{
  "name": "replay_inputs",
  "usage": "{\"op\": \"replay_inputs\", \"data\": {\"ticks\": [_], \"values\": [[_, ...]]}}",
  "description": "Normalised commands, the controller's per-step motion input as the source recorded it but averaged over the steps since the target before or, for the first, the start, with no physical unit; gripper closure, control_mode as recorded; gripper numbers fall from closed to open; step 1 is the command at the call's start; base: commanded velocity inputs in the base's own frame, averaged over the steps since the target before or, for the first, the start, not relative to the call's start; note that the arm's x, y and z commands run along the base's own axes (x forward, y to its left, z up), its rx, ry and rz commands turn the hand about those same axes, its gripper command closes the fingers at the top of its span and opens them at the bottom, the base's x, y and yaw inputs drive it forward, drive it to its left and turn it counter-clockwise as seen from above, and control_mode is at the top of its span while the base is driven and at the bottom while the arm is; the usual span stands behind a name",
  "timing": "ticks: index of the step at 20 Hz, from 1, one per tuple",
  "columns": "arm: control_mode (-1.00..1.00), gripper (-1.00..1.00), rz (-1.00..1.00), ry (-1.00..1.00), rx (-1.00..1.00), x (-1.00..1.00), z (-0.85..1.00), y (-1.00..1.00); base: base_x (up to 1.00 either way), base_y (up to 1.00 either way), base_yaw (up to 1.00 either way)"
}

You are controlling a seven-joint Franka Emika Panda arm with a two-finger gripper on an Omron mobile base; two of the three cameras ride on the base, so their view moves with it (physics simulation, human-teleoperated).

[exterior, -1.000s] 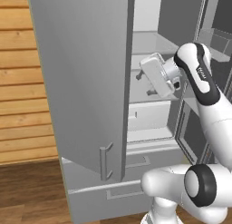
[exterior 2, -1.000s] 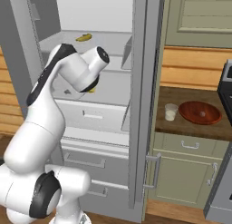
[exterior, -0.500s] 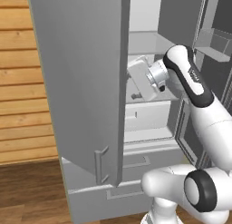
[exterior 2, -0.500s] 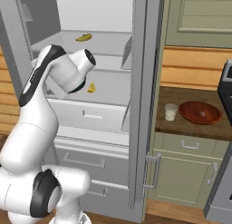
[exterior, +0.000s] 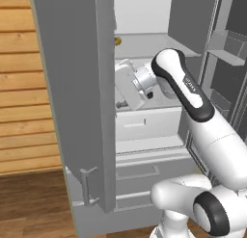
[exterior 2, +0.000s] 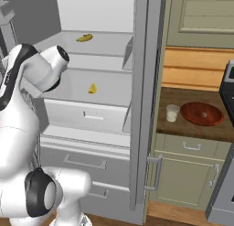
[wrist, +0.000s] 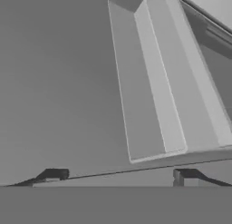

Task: Grab a lemon wedge from the fridge and one ice cube from the ice bowl, and put them in the glass of lemonade.

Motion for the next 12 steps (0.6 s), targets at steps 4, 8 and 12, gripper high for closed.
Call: {"op": "replay_inputs", "data": {"ticks": [4,8,12], "values": [[-1.0,-1.0,0.03,-0.01,0.0,-0.34,0.24,0.92,0.0,0.0,0.0],[-1.0,-1.0,0.04,-0.01,0.0,-0.37,0.26,0.6,0.0,0.0,0.0],[-1.0,-1.0,0.1,-0.04,0.0,-0.42,0.2,0.13,0.0,0.0,0.0]]}}
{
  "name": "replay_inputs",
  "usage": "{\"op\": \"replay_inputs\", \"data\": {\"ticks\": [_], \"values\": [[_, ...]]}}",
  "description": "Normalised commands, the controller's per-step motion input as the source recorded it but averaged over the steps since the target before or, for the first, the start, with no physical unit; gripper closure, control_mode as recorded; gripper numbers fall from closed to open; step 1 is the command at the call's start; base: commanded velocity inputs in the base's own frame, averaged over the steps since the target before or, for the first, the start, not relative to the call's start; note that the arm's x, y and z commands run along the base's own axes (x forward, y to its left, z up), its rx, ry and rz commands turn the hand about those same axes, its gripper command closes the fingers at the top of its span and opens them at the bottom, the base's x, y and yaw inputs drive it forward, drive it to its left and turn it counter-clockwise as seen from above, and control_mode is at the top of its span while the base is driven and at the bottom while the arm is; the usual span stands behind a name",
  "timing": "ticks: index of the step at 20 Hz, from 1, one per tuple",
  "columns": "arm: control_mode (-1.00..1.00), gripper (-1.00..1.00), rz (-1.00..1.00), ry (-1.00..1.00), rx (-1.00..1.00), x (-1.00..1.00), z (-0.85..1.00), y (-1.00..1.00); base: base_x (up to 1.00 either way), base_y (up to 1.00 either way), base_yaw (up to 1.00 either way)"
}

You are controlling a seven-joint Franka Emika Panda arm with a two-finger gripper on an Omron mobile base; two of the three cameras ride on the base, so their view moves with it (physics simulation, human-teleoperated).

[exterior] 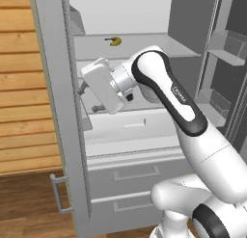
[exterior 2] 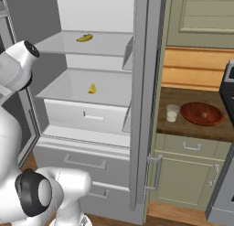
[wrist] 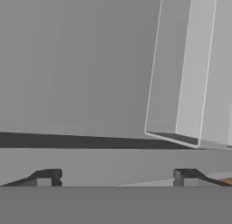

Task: Grab a lemon wedge from the fridge and one ice cube from the ice bowl, and put them in the glass of lemonade.

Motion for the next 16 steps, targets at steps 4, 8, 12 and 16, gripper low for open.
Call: {"op": "replay_inputs", "data": {"ticks": [4,8,12,16], "values": [[-1.0,-1.0,0.08,-0.06,-0.05,-0.12,0.28,0.03,0.0,0.0,0.0],[-1.0,-1.0,0.02,-0.28,-0.12,-0.61,0.89,-0.81,0.0,0.0,0.0],[-1.0,-1.0,0.0,-0.28,-0.11,-0.58,0.75,-1.0,0.0,0.0,0.0],[-1.0,-1.0,0.0,-0.13,-0.28,-0.22,0.23,-1.0,0.0,0.0,0.0]]}}
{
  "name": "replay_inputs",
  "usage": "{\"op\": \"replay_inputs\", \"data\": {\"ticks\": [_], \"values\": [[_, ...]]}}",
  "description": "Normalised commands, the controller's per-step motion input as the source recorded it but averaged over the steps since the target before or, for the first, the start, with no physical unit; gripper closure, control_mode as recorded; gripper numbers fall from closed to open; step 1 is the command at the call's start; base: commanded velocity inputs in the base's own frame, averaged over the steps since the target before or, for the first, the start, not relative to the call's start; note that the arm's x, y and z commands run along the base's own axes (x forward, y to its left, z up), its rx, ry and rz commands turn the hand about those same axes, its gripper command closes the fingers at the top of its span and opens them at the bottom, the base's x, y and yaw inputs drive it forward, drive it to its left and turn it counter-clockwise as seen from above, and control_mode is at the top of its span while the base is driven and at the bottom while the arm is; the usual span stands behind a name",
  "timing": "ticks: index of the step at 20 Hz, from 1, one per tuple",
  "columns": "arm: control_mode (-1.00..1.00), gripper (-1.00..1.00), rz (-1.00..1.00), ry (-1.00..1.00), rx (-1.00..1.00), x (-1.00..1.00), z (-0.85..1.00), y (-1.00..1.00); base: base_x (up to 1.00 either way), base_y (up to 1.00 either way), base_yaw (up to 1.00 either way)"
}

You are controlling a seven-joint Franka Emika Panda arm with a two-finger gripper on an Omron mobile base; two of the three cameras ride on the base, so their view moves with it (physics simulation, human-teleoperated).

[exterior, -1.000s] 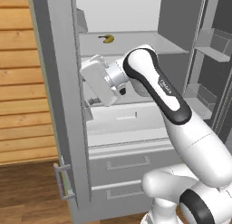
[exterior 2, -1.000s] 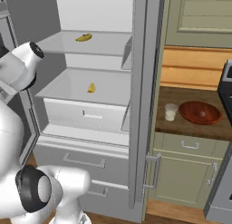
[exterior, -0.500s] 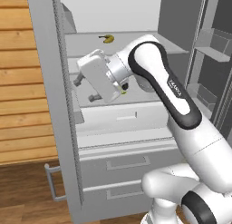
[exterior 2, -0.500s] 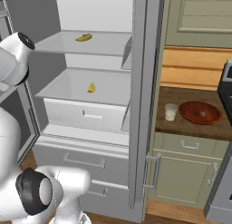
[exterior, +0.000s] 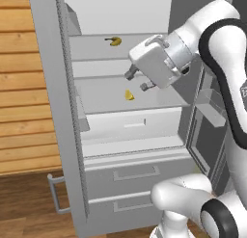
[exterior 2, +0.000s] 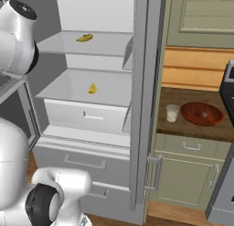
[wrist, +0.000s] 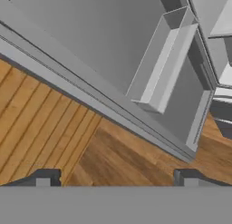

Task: Grab a lemon wedge from the fridge and one ice cube from the ice bowl, and put them in the glass of lemonade.

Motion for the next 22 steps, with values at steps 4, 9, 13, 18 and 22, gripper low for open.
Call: {"op": "replay_inputs", "data": {"ticks": [4,9,13,18,22], "values": [[-1.0,-1.0,-0.03,-0.01,-0.44,0.0,-0.09,-1.0,0.0,0.0,0.0],[-1.0,-1.0,-0.12,-0.09,-0.46,-0.15,-0.57,-0.95,0.0,0.0,0.0],[-1.0,-1.0,-0.1,-0.24,-0.19,-0.98,-0.74,-0.69,0.0,0.0,0.0],[-1.0,-1.0,-0.09,-0.17,-0.01,-0.21,-0.98,-0.46,0.0,0.0,0.0],[-1.0,-1.0,-0.04,-0.04,-0.08,-0.02,-0.21,0.02,0.0,0.0,0.0]]}}
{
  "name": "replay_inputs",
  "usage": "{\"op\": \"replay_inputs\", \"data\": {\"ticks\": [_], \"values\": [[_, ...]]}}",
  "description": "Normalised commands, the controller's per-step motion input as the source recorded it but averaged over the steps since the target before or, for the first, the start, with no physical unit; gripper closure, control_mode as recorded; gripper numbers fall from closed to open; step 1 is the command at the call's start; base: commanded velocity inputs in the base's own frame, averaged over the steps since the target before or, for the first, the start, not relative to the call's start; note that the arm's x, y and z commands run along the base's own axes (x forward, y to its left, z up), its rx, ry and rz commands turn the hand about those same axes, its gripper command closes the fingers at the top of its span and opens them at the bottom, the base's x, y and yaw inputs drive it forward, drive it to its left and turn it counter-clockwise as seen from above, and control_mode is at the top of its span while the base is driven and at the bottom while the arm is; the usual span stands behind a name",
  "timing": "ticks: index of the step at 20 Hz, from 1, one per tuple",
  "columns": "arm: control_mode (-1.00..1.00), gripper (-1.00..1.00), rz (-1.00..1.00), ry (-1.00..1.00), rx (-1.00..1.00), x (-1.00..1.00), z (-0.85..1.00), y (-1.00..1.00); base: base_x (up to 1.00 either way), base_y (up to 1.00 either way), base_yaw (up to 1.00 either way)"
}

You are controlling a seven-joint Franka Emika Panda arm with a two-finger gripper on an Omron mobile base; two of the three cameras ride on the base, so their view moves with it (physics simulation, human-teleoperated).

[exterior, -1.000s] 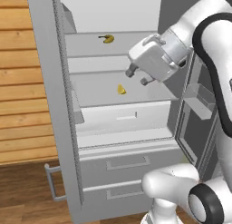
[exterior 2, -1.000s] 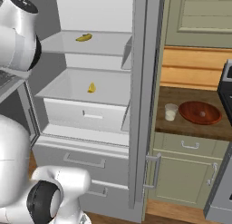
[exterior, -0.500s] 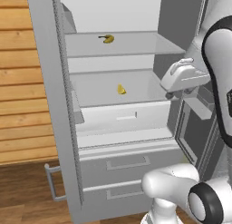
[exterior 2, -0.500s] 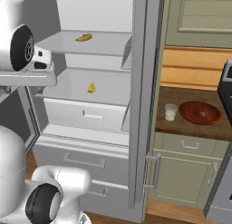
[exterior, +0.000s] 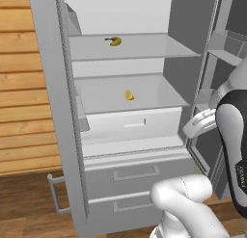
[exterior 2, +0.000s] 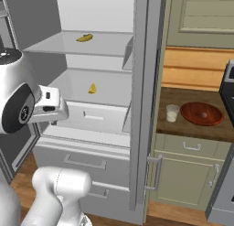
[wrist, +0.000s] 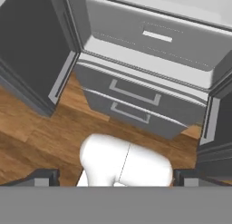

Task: Grab a lemon wedge from the fridge and one ice cube from the ice bowl, and put them in the glass of lemonade.

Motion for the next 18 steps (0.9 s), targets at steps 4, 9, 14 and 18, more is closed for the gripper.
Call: {"op": "replay_inputs", "data": {"ticks": [4,9,14,18], "values": [[-1.0,-1.0,-0.06,0.06,-0.07,-0.01,0.02,0.03,0.0,0.0,0.0],[-1.0,-1.0,-0.17,0.13,-0.03,-0.06,0.02,0.0,0.0,0.0,0.0],[-1.0,-1.0,-0.06,0.0,0.0,0.1,-0.13,0.18,0.0,0.0,0.0],[-1.0,-1.0,-0.02,0.0,0.0,0.19,-0.2,0.0,0.0,0.0,0.0]]}}
